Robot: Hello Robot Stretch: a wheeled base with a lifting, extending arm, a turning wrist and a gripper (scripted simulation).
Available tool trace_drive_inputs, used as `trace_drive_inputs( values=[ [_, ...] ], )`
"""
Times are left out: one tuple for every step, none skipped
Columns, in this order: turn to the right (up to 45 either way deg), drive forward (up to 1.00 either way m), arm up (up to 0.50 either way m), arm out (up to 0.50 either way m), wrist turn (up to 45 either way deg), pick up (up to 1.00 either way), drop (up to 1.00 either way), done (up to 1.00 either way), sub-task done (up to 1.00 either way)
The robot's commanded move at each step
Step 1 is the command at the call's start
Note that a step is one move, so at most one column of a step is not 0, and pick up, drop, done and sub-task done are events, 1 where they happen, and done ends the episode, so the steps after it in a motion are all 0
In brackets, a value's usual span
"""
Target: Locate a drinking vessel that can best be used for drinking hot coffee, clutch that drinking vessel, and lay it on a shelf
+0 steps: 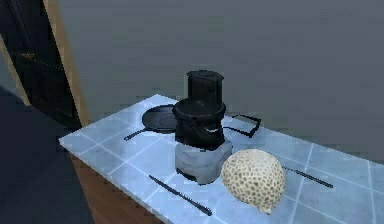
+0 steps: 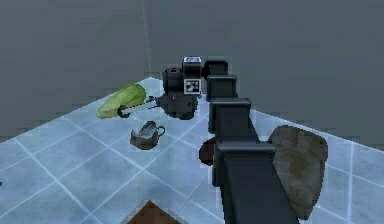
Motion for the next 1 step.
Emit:
trace_drive_inputs(
  values=[
    [0.0, 0.00, -0.14, 0.00, 0.0, 0.00, 0.00, 0.00, 0.00]
  ],
)
